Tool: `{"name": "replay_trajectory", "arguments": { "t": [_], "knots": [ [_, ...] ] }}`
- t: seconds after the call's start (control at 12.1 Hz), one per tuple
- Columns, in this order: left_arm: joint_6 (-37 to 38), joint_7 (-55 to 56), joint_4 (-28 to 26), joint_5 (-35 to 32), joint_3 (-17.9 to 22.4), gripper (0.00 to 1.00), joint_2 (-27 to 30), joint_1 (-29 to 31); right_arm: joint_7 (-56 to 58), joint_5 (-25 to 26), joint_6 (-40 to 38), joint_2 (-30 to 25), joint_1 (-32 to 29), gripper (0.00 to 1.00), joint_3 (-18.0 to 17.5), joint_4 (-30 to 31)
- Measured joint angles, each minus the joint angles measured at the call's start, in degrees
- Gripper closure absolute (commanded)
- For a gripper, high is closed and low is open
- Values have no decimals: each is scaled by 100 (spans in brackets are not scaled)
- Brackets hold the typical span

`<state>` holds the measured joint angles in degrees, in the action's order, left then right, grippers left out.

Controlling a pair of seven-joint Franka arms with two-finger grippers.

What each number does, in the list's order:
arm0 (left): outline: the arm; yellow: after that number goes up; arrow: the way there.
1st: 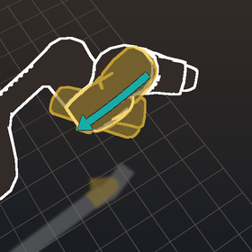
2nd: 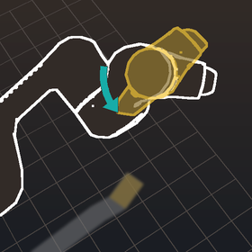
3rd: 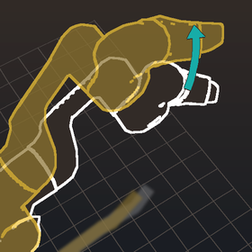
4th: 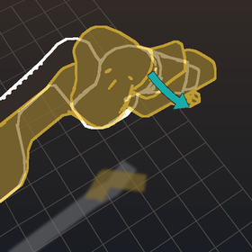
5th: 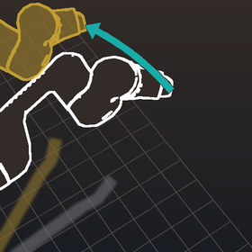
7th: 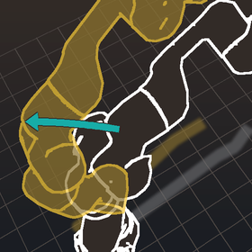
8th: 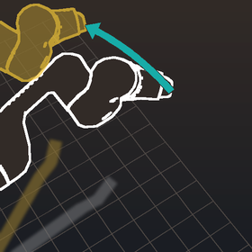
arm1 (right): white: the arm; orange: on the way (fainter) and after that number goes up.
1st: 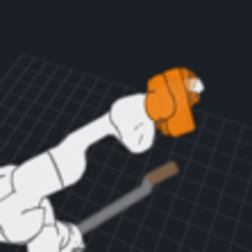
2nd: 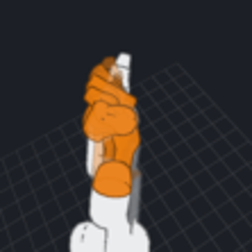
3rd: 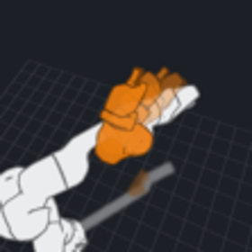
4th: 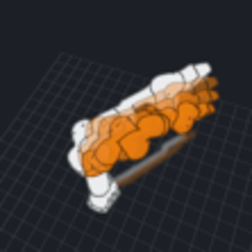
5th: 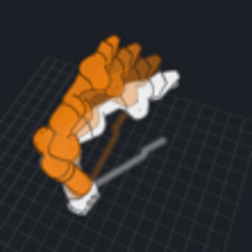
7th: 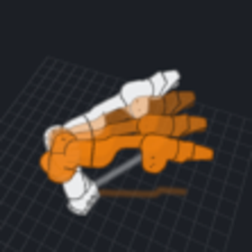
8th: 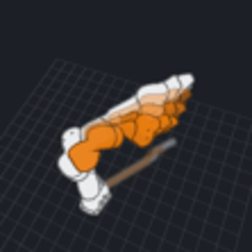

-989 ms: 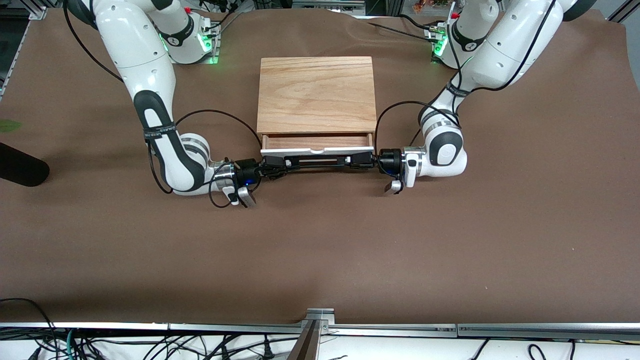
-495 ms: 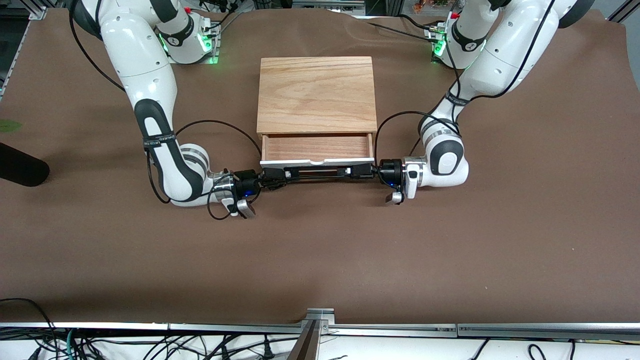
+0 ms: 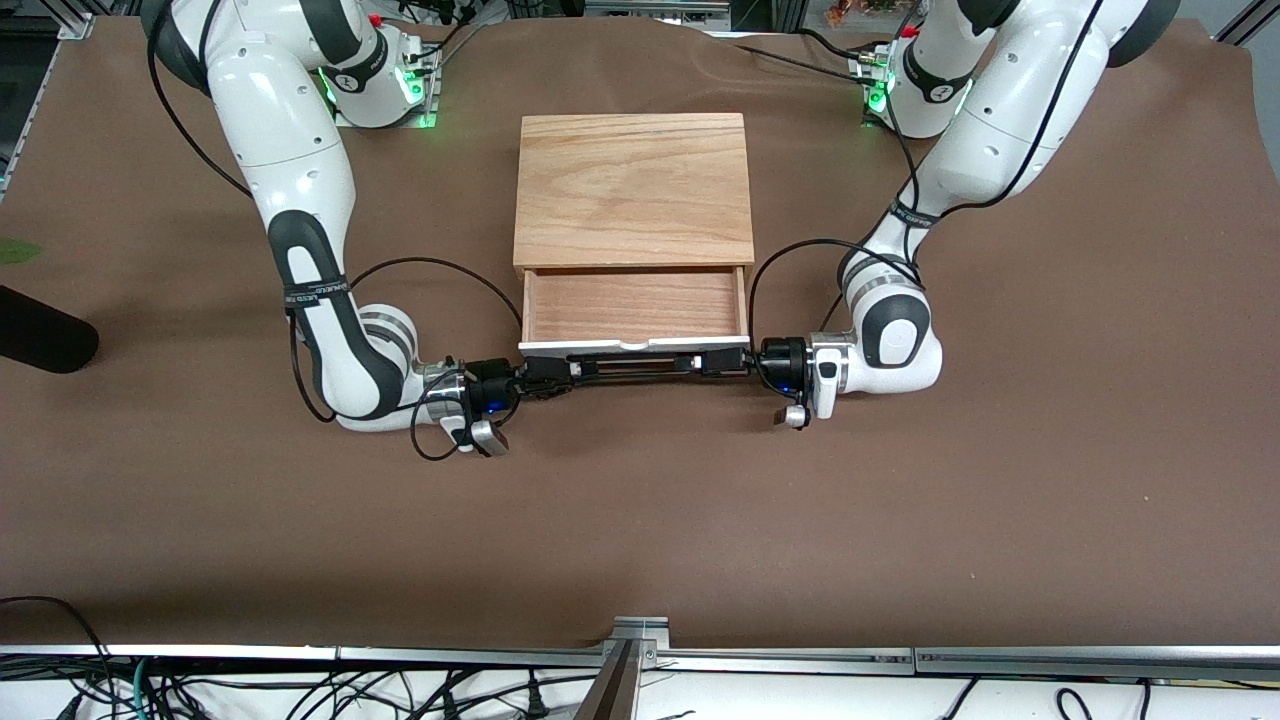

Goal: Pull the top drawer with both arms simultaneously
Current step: 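Open both grippers and release the black handle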

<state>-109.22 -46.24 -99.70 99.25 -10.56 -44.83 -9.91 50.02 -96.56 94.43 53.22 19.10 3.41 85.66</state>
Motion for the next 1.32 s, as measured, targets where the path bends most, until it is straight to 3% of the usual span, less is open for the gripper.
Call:
{"name": "replay_trajectory", "arguments": {
  "t": [0.33, 0.41, 0.49, 0.74, 0.82, 0.91, 0.99, 1.07, 1.15, 1.32],
  "knots": [
    [8, 191, 275, -29, 127, 100, -151, -89, -177, -1, 77, 171, -7, 91, 16, -298],
    [6, 213, 311, -29, 141, 95, -168, -89, -227, -1, 100, 213, -5, 91, 16, -384],
    [-4, 233, 333, -29, 152, 73, -180, -88, -257, -1, 124, 254, 0, 91, 15, -460],
    [-32, 323, 365, 0, 172, 60, -211, -74, -318, 7, 172, 296, 3, 90, 27, -514],
    [-31, 365, 390, 0, 174, 49, -210, -50, -325, 7, 175, 296, -7, 85, 34, -515],
    [-31, 386, 395, 0, 177, 0, -210, -47, -327, 8, 178, 297, -9, 60, 35, -521],
    [-25, 405, 400, 2, 178, 0, -208, -40, -336, 10, 188, 298, -9, 44, 36, -522],
    [6, 434, 394, 2, 178, 0, -203, -34, -402, -73, 445, 298, -42, 17, 93, -582],
    [53, 493, 369, 2, 177, 0, -189, -28, -513, -79, 683, 309, -148, 0, 205, -692],
    [112, 575, 313, 2, 175, 0, -155, -25, -553, -79, 702, 334, -391, 0, 275, -774]
  ]
}}
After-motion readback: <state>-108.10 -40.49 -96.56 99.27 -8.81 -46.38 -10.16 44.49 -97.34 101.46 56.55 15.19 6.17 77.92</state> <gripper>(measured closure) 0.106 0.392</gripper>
